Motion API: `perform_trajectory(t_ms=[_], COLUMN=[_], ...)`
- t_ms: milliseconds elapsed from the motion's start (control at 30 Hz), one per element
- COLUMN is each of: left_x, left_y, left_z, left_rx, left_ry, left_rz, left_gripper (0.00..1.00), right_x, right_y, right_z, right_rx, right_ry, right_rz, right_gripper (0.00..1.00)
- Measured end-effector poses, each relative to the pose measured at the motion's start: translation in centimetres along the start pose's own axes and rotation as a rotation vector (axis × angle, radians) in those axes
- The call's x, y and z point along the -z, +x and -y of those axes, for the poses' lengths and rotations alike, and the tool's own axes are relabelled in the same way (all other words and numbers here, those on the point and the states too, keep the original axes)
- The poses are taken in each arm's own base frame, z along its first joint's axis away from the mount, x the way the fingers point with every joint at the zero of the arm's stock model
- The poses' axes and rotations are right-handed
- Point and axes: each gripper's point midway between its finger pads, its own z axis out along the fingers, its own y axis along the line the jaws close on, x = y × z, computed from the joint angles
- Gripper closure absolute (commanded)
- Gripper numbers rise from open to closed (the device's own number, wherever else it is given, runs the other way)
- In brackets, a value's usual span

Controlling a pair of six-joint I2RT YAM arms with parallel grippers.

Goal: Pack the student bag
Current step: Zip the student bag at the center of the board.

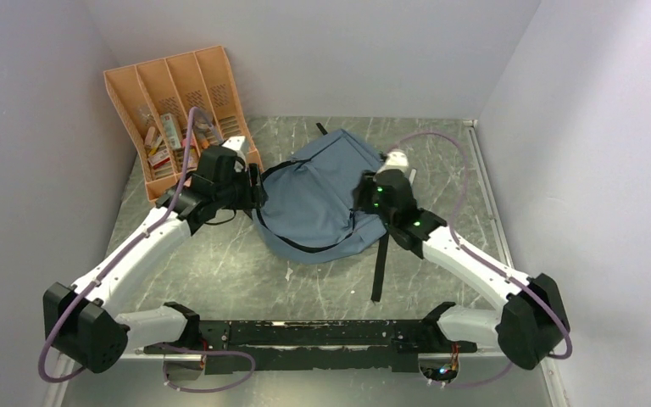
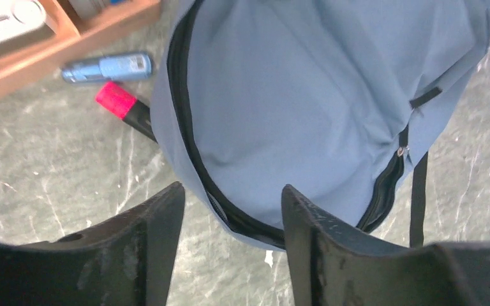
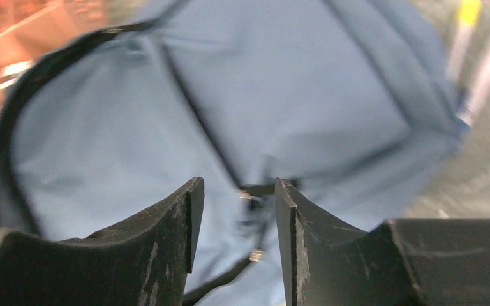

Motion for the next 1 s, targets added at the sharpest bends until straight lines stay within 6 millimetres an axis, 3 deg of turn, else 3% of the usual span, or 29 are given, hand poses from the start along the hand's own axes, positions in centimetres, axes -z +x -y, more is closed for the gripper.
perform_trajectory(t_ms=[100, 167, 267, 333, 467, 533, 733, 1000], left_x=[1.0, 1.6, 1.6, 1.0, -0.8, -1.9, -5.2, -9.1], left_y=[-1.8, -2.6, -2.8, -2.1, 1.0, 2.7, 6.0, 9.2], left_z=[0.3, 1.0, 3.4, 6.5, 12.0, 13.7, 15.8, 19.5], left_rx=[-0.014, -0.026, -0.065, -0.112, -0.178, -0.187, -0.125, -0.125], left_ry=[0.005, 0.027, 0.087, 0.151, 0.259, 0.281, 0.247, 0.246], left_rz=[0.069, 0.11, 0.129, 0.112, 0.052, 0.018, -0.039, -0.087], left_gripper=[0.36, 0.36, 0.36, 0.36, 0.38, 0.39, 0.39, 0.4], right_x=[0.2, 0.5, 0.7, 0.8, 1.3, 1.7, 2.4, 2.1], right_y=[2.0, 3.7, 5.3, 5.8, 6.8, 7.6, 10.4, 11.3], right_z=[5.7, 7.6, 7.4, 7.0, 8.0, 9.1, 11.5, 11.3], right_rx=[-0.121, -0.173, -0.213, -0.232, -0.281, -0.307, -0.378, -0.432], right_ry=[0.133, 0.166, 0.132, 0.109, 0.133, 0.165, 0.239, 0.199], right_rz=[-0.034, -0.069, -0.117, -0.136, -0.128, -0.123, -0.146, -0.153], right_gripper=[0.53, 0.53, 0.53, 0.53, 0.52, 0.51, 0.48, 0.48])
